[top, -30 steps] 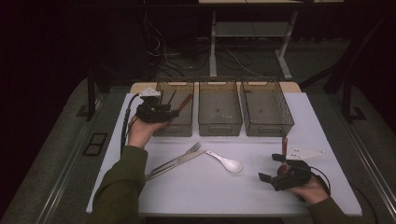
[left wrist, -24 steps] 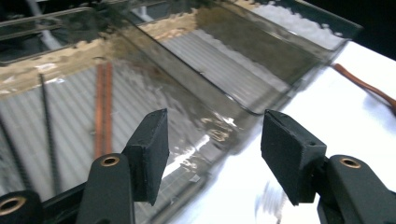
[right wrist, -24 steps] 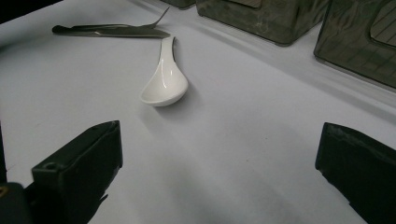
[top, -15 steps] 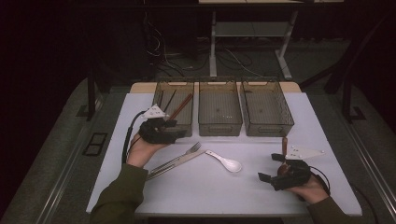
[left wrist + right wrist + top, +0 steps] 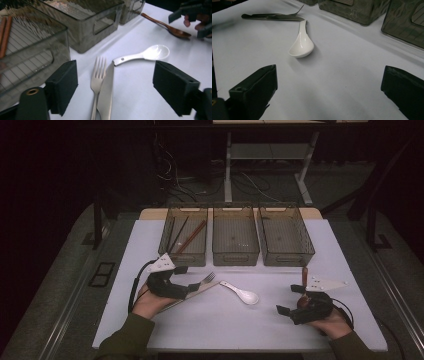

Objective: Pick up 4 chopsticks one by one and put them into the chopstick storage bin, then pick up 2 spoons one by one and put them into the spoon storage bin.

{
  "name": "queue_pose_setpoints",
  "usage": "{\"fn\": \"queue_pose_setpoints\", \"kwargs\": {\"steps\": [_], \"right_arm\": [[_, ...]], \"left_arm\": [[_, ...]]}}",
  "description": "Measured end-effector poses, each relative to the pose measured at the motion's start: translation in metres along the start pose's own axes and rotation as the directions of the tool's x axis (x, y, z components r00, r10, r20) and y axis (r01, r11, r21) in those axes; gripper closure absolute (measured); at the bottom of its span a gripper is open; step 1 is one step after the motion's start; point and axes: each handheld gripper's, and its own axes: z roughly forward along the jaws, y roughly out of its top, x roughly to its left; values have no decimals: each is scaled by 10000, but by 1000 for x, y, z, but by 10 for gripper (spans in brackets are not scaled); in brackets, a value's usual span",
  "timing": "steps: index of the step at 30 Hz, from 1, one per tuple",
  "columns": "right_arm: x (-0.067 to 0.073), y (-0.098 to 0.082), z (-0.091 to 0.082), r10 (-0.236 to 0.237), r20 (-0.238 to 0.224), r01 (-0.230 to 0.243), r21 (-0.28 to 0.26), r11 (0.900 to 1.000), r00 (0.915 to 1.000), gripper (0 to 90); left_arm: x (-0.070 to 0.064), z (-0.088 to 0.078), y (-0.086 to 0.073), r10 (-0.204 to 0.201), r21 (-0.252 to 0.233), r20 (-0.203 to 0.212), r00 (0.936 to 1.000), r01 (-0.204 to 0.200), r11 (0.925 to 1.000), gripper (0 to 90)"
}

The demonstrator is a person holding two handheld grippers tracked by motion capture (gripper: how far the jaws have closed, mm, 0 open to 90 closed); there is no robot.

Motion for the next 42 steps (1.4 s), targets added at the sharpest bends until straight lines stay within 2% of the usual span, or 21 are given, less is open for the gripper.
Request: {"fn": "queue_pose_setpoints", "kwargs": {"steps": [6,17,29,31,38,42], "right_arm": [[0,0,1,-4,16,4,6,10000,10000,5],[0,0,0,-4,39,4,16,10000,10000,5],[-2,2,3,99,70,-100,88,9999,9999,5],[-3,4,3,235,111,-235,75,9997,9997,5],[-3,15,6,139,19,-139,304,9994,9999,5],[-1,24,8,81,24,-82,243,9997,10000,5]], "left_arm": [[-9,-1,-16,100,-12,33,9999,-100,9999,129],[-23,-5,-33,176,299,162,9997,-181,9994,0],[-23,-1,-39,67,484,264,9996,-79,9988,0],[-24,0,-40,78,478,231,9997,-89,9988,0],[-24,-2,-40,-45,325,315,9995,35,9995,1],[-24,0,-41,-126,323,361,9993,114,9994,0]]}}
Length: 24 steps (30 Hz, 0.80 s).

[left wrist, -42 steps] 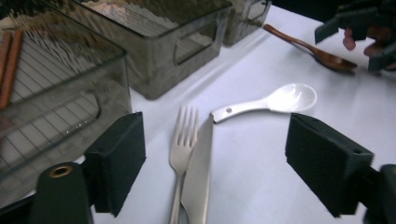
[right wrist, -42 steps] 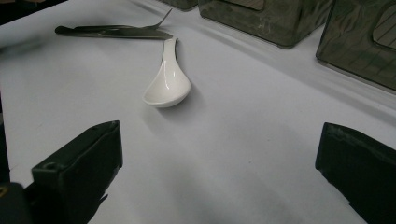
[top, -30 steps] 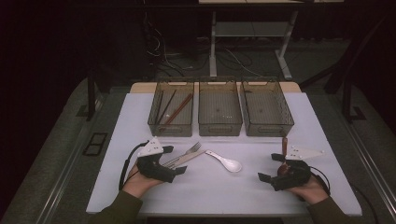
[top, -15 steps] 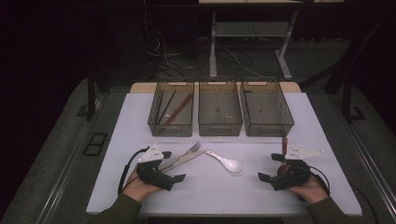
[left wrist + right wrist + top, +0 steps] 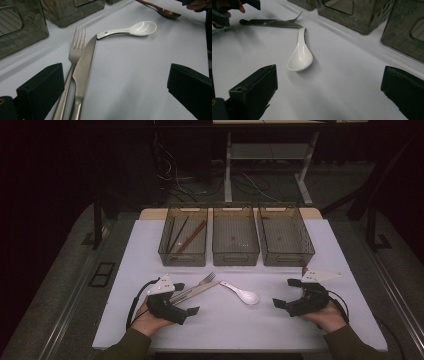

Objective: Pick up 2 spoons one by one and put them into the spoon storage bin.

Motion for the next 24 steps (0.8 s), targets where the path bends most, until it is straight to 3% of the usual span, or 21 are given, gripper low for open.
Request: {"fn": "queue_pose_setpoints", "kwargs": {"steps": [12,24], "right_arm": [[8,18,15,-194,-65,194,-57,9998,9998,23],[8,33,32,-144,-296,138,-196,9997,9995,22]], "left_arm": [[-3,3,2,81,226,177,9998,-85,9997,1],[-4,0,3,199,147,-18,9998,-198,9997,18]]}}
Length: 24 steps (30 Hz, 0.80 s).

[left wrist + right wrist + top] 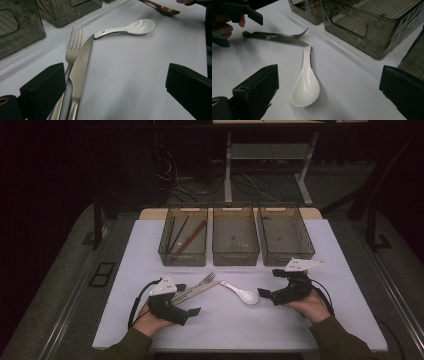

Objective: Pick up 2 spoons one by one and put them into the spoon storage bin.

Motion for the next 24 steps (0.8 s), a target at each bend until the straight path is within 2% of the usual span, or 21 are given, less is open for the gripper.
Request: {"fn": "queue_pose_setpoints", "kwargs": {"steps": [14,18,24], "right_arm": [[0,15,21,14,-230,-13,31,10000,9997,24],[0,18,27,-140,-441,152,259,9995,9989,66],[2,13,32,-65,-676,114,728,9973,9977,144]], "left_arm": [[1,-1,-1,-27,-48,-2,10000,27,10000,14],[0,-1,-2,36,-45,46,10000,-36,10000,14],[0,0,-2,76,-16,33,10000,-76,10000,15]]}}
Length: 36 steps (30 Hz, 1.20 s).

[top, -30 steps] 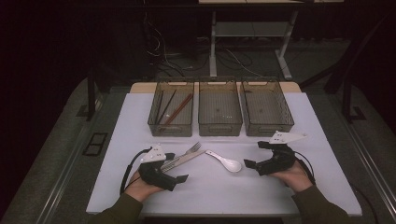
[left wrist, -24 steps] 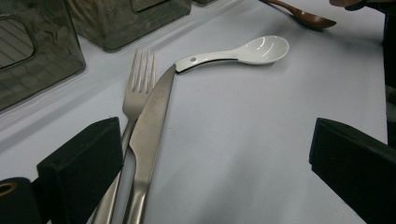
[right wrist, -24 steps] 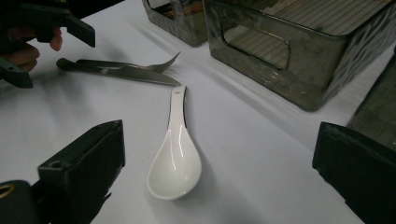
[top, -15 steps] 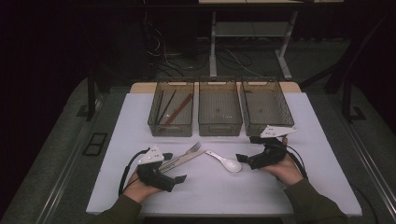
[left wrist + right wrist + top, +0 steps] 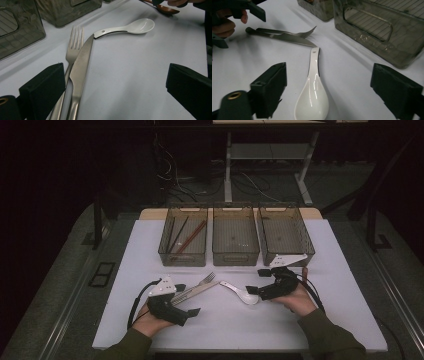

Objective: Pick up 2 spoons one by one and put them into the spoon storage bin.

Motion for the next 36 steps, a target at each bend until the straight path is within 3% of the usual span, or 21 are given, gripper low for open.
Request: {"fn": "queue_pose_setpoints", "kwargs": {"steps": [5,12,24,36], "right_arm": [[0,-4,6,83,-40,-81,471,9989,10000,167],[1,-9,14,27,-95,-17,1057,9944,10000,268],[4,-15,18,-207,-425,271,1551,9875,9989,368],[8,-18,21,-687,-387,749,1945,9780,9969,448]], "left_arm": [[0,0,0,-11,-3,1,10000,11,10000,15],[1,1,0,22,55,33,10000,-22,10000,17],[0,2,0,56,118,79,10000,-56,9999,21],[-1,3,-1,108,169,123,9999,-110,9998,27]]}}
